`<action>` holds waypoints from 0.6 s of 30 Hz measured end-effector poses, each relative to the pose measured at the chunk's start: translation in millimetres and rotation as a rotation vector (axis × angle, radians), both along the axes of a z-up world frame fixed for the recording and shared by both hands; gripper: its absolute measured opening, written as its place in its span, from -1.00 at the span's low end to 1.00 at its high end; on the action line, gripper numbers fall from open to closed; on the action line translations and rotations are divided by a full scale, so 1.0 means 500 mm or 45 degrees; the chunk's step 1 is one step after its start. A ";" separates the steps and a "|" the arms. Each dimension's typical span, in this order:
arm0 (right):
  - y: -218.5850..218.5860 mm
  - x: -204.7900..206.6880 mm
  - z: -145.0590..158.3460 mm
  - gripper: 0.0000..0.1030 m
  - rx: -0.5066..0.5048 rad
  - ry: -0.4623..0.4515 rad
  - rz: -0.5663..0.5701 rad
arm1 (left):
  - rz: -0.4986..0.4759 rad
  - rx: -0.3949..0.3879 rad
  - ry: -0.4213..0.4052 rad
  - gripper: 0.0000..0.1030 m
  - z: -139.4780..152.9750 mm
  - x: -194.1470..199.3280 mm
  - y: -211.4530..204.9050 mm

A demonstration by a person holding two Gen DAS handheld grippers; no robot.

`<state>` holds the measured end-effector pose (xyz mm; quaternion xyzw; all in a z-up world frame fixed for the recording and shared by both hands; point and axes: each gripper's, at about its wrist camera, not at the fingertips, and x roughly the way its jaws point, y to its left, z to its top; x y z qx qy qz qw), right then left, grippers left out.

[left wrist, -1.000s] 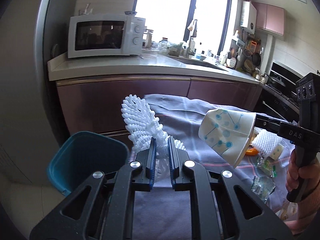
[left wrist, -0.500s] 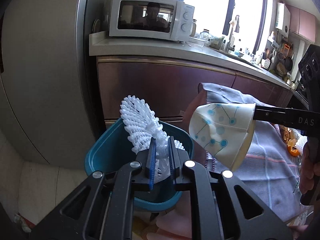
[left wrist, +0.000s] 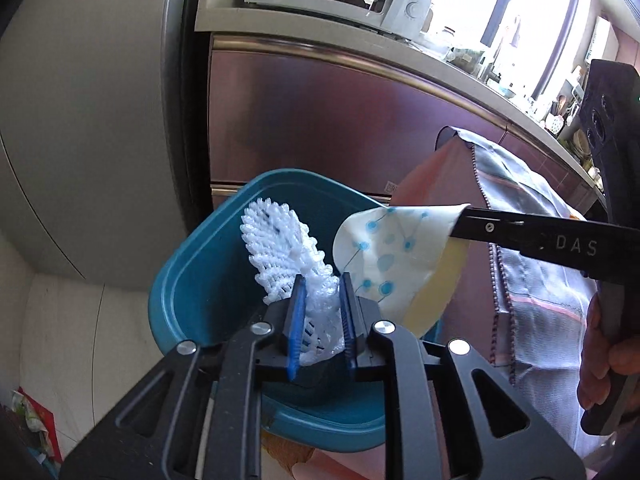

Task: Collect trash
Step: 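Carry both items to the teal bin and open both grippers to drop them, then move both open grippers back over the table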

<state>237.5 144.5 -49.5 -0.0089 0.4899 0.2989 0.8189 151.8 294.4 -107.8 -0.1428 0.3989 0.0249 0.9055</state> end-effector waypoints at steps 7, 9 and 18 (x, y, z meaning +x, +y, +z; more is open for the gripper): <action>0.000 -0.012 0.006 -0.65 -0.001 -0.019 0.000 | 0.012 0.017 0.017 -0.49 -0.017 0.007 -0.006; -0.018 -0.023 0.019 -0.62 0.023 -0.029 -0.009 | 0.021 0.052 0.006 -0.39 -0.010 0.002 -0.015; -0.155 -0.111 0.150 -0.26 0.171 -0.195 0.002 | 0.026 0.116 -0.106 -0.26 0.056 -0.022 -0.060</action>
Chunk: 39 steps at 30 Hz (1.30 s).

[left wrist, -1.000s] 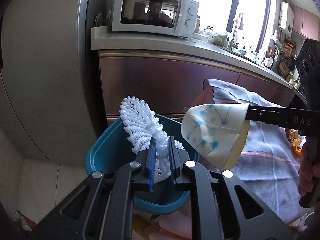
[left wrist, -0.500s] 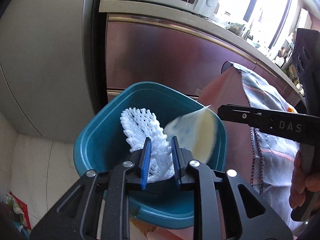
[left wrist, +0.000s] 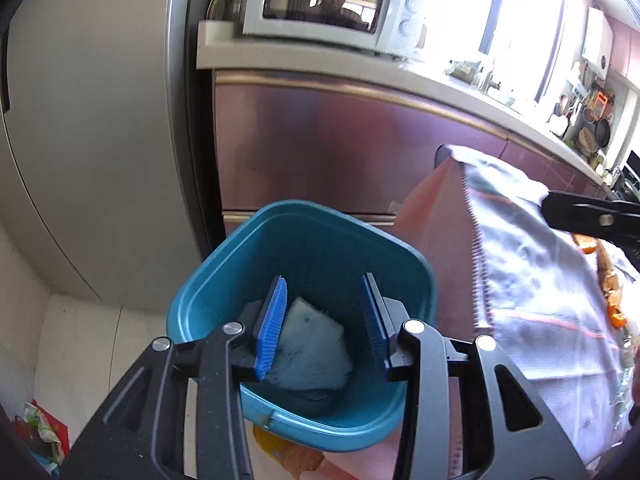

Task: Collect trash
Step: 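Move both open grippers back over the table, then grasp the white foam sleeve with the right gripper while the left grasps the clear wrapper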

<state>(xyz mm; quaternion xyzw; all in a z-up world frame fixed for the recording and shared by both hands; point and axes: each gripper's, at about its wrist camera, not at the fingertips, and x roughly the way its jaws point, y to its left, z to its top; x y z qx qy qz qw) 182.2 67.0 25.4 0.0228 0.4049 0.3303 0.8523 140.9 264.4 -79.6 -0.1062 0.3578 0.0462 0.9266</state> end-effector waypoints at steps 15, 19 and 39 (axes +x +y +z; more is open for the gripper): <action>-0.404 -0.156 0.054 -0.01 -0.018 -0.239 -0.337 | -0.505 -0.033 -0.284 0.05 0.149 -0.126 -0.286; -0.502 -0.182 0.030 -0.01 -0.024 -0.221 -0.467 | -0.707 -0.092 -0.249 0.06 0.134 -0.143 -0.398; -0.744 -0.224 -0.059 0.11 -0.046 -0.177 -0.866 | -1.097 -0.188 0.020 0.25 0.021 -0.191 -0.600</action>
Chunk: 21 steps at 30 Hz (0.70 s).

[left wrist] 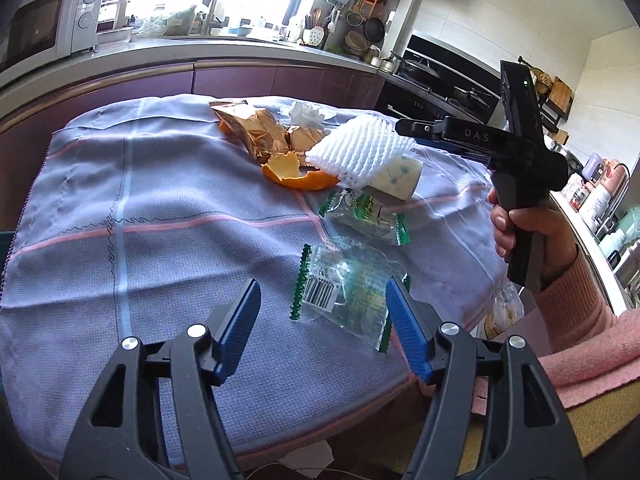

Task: Collect trash
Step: 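Grasp the white foam sleeve with the right gripper while the left grasps the clear wrapper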

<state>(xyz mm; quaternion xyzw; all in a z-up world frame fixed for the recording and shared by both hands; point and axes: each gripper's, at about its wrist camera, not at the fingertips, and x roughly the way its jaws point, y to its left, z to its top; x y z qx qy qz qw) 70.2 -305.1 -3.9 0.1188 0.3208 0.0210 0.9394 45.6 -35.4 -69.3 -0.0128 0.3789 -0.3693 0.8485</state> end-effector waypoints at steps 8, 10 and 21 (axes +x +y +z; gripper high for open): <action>0.006 0.019 -0.012 -0.06 0.034 0.013 0.079 | -0.015 -0.021 0.093 0.08 -0.030 0.015 -0.016; 0.010 0.021 -0.011 -0.27 0.036 0.020 0.100 | -0.017 -0.044 0.118 0.02 -0.036 0.020 -0.015; 0.028 0.005 -0.004 -0.79 0.056 0.001 0.178 | -0.017 -0.112 0.159 -0.84 -0.040 0.033 -0.010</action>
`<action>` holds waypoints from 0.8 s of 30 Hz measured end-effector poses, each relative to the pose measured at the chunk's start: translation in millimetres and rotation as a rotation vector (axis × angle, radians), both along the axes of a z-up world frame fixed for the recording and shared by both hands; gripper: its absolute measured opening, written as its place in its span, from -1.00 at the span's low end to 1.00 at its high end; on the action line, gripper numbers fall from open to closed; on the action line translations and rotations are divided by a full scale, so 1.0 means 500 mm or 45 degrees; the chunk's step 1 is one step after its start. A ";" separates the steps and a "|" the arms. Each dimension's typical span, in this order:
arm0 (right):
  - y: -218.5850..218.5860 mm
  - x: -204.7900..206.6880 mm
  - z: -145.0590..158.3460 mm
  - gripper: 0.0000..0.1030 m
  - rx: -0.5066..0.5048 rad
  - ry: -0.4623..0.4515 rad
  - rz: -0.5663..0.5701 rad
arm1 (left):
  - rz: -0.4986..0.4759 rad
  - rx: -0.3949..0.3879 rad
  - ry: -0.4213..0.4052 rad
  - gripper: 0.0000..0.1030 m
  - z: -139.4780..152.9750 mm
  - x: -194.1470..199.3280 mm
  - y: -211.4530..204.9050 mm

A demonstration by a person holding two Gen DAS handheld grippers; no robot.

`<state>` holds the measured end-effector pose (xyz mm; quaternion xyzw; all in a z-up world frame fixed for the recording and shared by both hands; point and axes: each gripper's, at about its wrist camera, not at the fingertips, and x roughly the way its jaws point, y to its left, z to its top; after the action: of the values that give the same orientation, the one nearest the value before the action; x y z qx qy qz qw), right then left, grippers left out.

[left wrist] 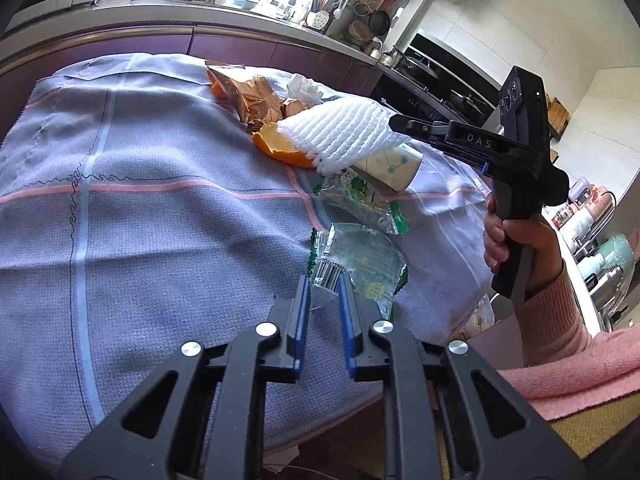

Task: Collect trash
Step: 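Grasp the white foam sleeve with the right gripper while the left grasps the clear wrapper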

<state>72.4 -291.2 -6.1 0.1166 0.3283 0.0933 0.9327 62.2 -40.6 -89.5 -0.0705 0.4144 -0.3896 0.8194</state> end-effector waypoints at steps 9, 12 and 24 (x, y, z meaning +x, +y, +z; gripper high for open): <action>0.014 -0.019 0.022 -0.81 0.074 -0.057 0.052 | 0.017 0.019 -0.021 -0.36 0.004 -0.002 -0.002; 0.015 -0.019 0.015 -0.81 0.090 -0.047 0.052 | 0.017 0.024 -0.016 -0.22 0.004 0.001 -0.005; 0.017 -0.022 0.002 -0.81 0.117 -0.028 0.051 | -0.038 0.063 -0.004 -0.45 -0.003 0.006 -0.052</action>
<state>61.5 -283.0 -5.3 0.1517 0.3157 0.1282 0.9278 65.3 -66.5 -91.2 -0.0434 0.4236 -0.3915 0.8157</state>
